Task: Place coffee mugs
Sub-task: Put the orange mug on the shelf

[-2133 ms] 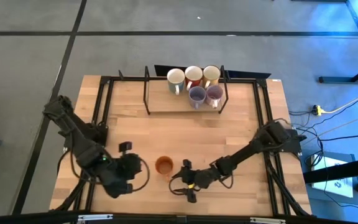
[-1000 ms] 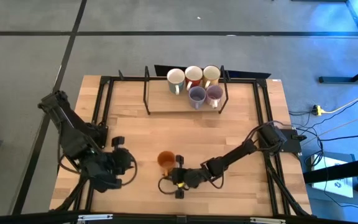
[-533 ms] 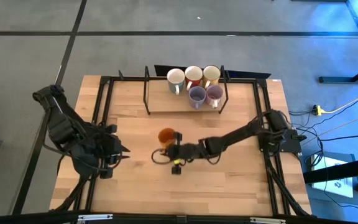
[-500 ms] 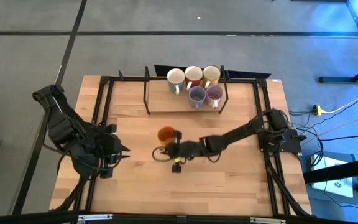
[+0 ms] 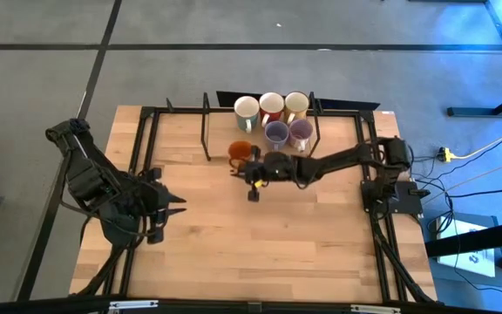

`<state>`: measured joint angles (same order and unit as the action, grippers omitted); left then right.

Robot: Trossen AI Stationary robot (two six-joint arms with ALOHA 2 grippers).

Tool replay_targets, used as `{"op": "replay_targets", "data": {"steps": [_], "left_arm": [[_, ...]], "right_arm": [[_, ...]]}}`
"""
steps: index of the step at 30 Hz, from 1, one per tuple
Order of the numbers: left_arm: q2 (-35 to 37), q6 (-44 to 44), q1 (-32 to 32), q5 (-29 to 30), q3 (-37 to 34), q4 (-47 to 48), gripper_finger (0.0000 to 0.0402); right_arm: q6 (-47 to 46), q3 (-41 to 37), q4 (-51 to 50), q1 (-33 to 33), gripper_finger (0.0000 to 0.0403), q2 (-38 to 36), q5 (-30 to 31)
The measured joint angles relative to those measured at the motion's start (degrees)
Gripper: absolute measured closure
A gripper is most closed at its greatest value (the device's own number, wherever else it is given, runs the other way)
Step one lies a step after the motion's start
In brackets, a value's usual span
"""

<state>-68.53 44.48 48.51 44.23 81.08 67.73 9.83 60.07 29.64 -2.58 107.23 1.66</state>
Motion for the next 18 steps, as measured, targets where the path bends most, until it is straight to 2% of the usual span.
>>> {"op": "replay_targets", "data": {"steps": [8, 18], "left_arm": [[0.0, 0.1, 0.0, 3.5, 0.0, 0.0, 0.0312], [0.0, 0.0, 0.0, 6.1, 0.0, 0.0, 0.0312]], "right_arm": [[2.6, 0.1, -1.2, -6.4, 0.0397, 0.7, -5.0], [3.5, 0.1, -0.5, -9.6, 0.0396, 1.4, -7.7]]}}
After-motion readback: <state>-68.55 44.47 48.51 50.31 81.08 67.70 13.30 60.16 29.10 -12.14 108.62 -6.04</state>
